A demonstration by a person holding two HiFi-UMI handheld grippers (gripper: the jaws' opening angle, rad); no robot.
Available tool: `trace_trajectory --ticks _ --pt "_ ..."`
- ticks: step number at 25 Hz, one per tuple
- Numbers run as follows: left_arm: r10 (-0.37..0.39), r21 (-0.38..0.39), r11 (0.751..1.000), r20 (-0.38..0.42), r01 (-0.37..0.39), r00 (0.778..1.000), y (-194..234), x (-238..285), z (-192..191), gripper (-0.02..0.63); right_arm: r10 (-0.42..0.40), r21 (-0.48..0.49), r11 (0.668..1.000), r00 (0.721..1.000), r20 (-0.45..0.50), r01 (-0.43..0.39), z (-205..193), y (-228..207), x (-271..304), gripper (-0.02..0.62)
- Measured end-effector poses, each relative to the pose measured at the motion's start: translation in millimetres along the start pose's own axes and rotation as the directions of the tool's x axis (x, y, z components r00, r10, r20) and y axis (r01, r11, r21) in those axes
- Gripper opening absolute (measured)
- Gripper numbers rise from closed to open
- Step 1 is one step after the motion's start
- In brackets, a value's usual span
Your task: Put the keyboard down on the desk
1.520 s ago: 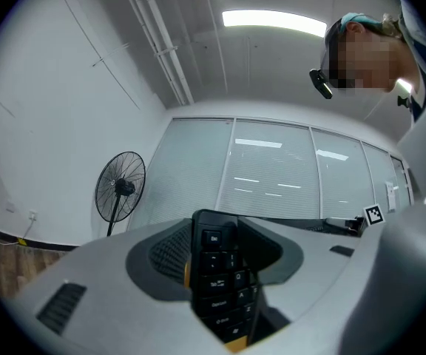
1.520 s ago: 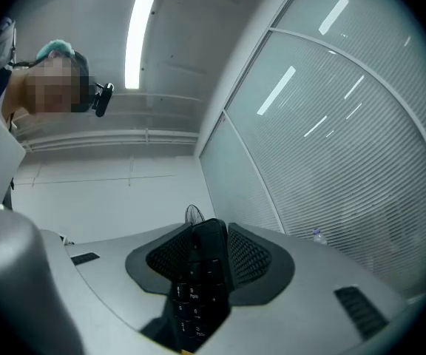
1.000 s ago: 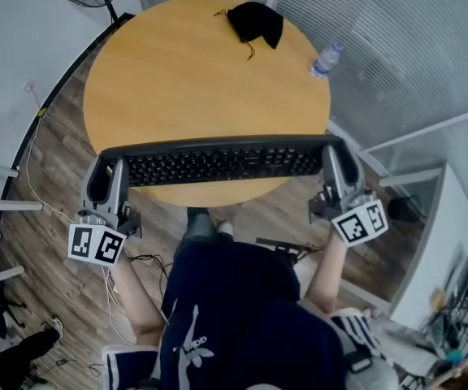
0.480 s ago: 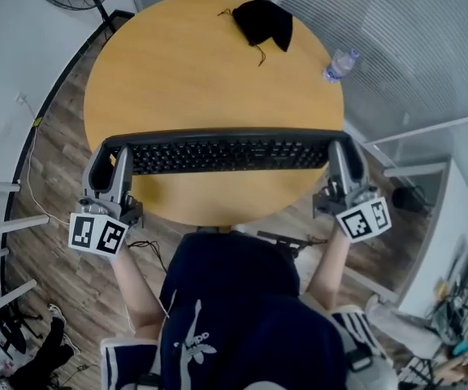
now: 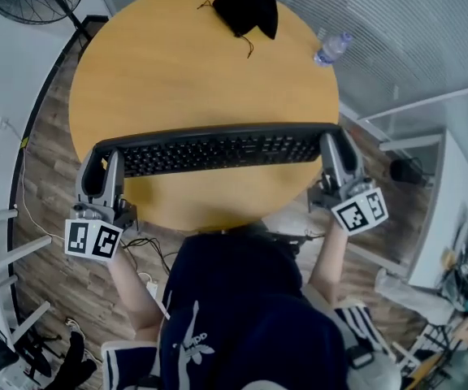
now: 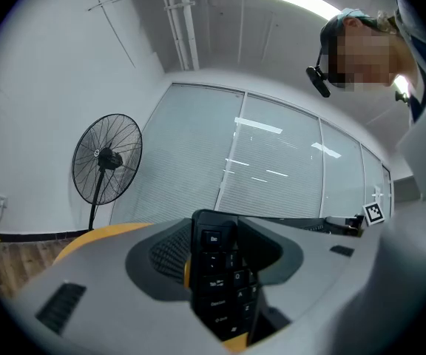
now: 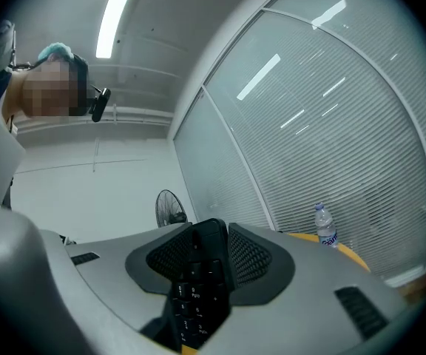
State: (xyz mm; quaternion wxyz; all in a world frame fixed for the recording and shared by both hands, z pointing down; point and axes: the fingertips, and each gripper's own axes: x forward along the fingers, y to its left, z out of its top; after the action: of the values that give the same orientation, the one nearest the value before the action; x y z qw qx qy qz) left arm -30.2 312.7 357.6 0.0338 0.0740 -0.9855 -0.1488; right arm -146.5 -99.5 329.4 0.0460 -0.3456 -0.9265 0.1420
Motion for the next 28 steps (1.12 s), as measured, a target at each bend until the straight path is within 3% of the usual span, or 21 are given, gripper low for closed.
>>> trace_trajectory --ticks 28 --pt "0.054 0.003 0.999 -0.066 -0.054 0.996 -7 6 -27 0.192 0.015 0.073 0.997 0.998 -0.053 -0.012 -33 -31 2 0.138"
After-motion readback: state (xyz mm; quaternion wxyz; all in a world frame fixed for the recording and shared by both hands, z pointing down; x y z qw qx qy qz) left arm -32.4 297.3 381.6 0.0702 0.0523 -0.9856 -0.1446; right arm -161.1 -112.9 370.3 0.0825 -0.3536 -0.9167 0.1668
